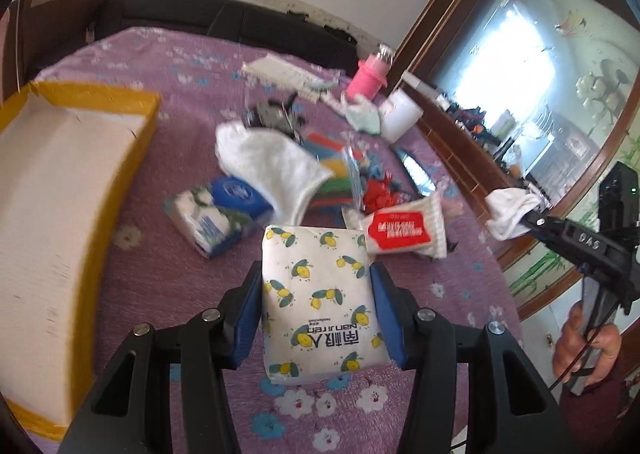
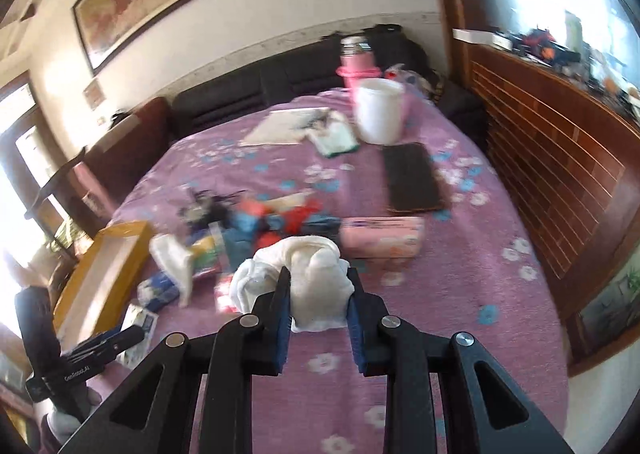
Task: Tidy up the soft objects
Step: 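Carry the lemon-print pack into the yellow tray while the right tool carries the white cloth there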
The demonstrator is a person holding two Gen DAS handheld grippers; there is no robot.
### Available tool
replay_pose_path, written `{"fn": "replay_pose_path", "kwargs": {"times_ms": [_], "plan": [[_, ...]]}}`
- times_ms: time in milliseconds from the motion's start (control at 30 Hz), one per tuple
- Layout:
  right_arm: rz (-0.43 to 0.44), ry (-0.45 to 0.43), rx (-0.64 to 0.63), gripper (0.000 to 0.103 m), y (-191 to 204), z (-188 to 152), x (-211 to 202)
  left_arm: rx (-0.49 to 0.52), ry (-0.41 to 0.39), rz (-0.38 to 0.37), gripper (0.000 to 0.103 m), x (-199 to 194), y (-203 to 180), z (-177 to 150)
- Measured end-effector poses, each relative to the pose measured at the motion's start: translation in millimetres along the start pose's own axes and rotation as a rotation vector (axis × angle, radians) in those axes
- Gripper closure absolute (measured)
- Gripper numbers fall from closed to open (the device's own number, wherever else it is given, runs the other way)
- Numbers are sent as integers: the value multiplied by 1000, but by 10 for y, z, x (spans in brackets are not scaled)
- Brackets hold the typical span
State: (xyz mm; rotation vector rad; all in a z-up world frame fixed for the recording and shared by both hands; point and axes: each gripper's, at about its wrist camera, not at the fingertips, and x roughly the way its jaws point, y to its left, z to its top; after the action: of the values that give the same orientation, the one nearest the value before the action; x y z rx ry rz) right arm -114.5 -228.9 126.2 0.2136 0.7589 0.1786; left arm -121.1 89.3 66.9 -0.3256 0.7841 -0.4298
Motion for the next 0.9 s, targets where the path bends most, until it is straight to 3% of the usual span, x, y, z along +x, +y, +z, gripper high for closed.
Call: {"fn": "replay_pose_path", "kwargs": {"times_ms": [133, 267, 433, 567, 667, 867, 900], "plan": [[127, 39, -79, 77, 647, 40, 197, -38, -54, 44, 52, -369, 328, 220], [229, 77, -166, 76, 1368, 76, 516, -95, -90, 151, 52, -601, 869, 526], [320, 141, -239, 76, 2165, 201, 1067, -168, -67, 228, 52, -510, 1481, 864], [335, 195, -277, 76, 2600, 265, 1585, -285, -32, 213, 52, -277, 1954, 1069], [284, 222, -337, 76, 2906, 266, 1971, -341, -10, 199, 52, -82, 2184, 1156], [260, 282, -345, 74, 3020, 331, 2462, -366, -2, 234, 50, 111, 2332, 1232], [257, 284, -342, 66, 3025, 342, 2512, -371, -6, 235, 46, 109, 2344, 1231]]}}
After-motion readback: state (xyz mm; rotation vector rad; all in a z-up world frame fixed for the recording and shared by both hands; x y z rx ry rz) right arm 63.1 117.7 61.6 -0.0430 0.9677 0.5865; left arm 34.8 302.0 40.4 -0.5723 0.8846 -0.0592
